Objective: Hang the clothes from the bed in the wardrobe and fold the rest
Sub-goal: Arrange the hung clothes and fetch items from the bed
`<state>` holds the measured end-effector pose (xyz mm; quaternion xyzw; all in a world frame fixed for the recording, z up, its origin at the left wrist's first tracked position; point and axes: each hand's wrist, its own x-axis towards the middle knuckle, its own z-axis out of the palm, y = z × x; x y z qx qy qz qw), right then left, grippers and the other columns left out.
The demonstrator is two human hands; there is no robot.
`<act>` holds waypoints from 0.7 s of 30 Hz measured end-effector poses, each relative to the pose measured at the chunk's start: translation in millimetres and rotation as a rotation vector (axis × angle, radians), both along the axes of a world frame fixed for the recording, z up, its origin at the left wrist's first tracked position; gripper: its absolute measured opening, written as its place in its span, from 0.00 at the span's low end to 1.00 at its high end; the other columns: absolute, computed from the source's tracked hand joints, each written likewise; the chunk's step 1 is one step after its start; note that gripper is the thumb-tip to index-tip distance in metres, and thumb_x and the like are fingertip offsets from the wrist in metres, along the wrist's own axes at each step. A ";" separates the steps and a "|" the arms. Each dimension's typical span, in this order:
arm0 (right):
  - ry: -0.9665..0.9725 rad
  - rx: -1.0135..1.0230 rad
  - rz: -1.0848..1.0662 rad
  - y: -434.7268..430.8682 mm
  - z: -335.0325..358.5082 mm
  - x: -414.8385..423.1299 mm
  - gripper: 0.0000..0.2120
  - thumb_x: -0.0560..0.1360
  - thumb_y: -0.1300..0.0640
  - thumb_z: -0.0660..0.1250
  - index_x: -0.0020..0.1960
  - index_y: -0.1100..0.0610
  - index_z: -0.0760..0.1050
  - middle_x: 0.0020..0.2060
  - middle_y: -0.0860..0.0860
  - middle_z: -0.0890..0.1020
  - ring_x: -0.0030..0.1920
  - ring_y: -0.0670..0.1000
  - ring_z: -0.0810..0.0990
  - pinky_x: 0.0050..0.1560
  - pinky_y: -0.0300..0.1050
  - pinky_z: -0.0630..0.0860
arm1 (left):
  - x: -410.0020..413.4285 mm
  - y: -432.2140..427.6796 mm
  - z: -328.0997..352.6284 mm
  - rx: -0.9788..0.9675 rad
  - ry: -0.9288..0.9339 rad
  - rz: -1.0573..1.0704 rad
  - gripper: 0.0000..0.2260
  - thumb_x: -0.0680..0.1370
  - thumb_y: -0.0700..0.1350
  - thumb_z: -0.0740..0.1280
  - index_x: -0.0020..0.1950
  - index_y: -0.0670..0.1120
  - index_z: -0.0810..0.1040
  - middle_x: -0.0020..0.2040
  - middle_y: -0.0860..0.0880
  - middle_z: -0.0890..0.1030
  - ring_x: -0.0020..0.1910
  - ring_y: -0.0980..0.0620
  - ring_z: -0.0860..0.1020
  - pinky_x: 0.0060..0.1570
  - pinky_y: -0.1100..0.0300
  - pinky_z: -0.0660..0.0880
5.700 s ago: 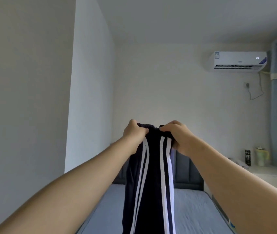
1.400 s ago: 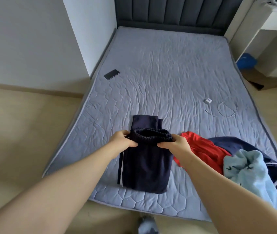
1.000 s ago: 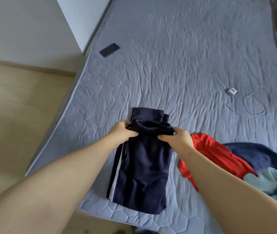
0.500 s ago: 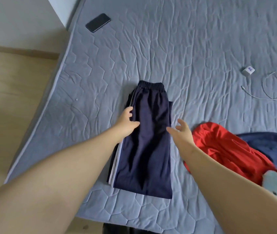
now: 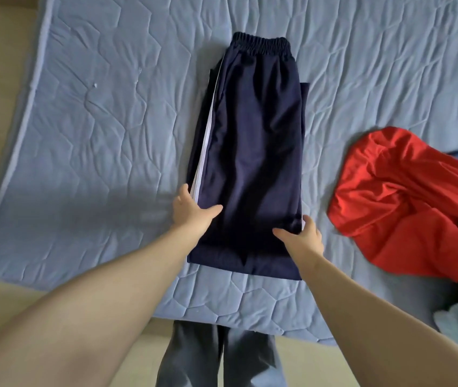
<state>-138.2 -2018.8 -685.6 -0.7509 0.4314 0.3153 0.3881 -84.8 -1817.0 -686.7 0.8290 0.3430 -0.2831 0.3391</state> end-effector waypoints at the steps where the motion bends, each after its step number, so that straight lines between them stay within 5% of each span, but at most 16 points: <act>1: -0.026 0.006 -0.010 -1.8 -6.6 2.8 0.40 0.67 0.46 0.71 0.74 0.48 0.56 0.70 0.52 0.64 0.69 0.59 0.65 0.68 0.57 0.64 | 3.2 -0.8 -4.7 -0.013 -0.017 0.009 0.42 0.70 0.51 0.73 0.76 0.48 0.52 0.73 0.46 0.60 0.70 0.45 0.64 0.68 0.50 0.62; 8: -0.212 0.081 -0.164 -8.4 -46.8 47.9 0.40 0.66 0.43 0.72 0.72 0.49 0.58 0.67 0.55 0.70 0.66 0.58 0.70 0.66 0.56 0.68 | 44.3 1.9 -37.2 -0.102 -0.089 0.145 0.39 0.71 0.54 0.72 0.75 0.48 0.55 0.73 0.47 0.62 0.69 0.45 0.66 0.67 0.51 0.64; 11: -0.322 0.074 -0.239 -8.4 -54.4 74.5 0.31 0.67 0.44 0.72 0.65 0.52 0.66 0.59 0.53 0.75 0.58 0.53 0.76 0.61 0.49 0.72 | 62.7 6.9 -47.4 -0.207 -0.193 0.298 0.24 0.71 0.51 0.73 0.61 0.44 0.70 0.56 0.46 0.78 0.48 0.49 0.77 0.49 0.56 0.74; 14: -0.357 0.203 -0.371 -6.6 -52.8 97.0 0.22 0.70 0.47 0.72 0.58 0.53 0.69 0.48 0.47 0.78 0.46 0.47 0.78 0.46 0.41 0.75 | 71.5 10.7 -53.1 -0.333 -0.197 0.364 0.11 0.71 0.50 0.72 0.46 0.47 0.74 0.38 0.51 0.78 0.36 0.53 0.77 0.36 0.61 0.75; 21: -0.249 0.367 -0.380 -9.5 -20.9 110.0 0.09 0.72 0.51 0.71 0.49 0.53 0.76 0.45 0.50 0.82 0.46 0.51 0.82 0.48 0.49 0.80 | 85.1 7.6 -19.2 -0.538 -0.012 0.285 0.08 0.74 0.51 0.70 0.48 0.49 0.78 0.41 0.53 0.81 0.36 0.57 0.80 0.28 0.66 0.74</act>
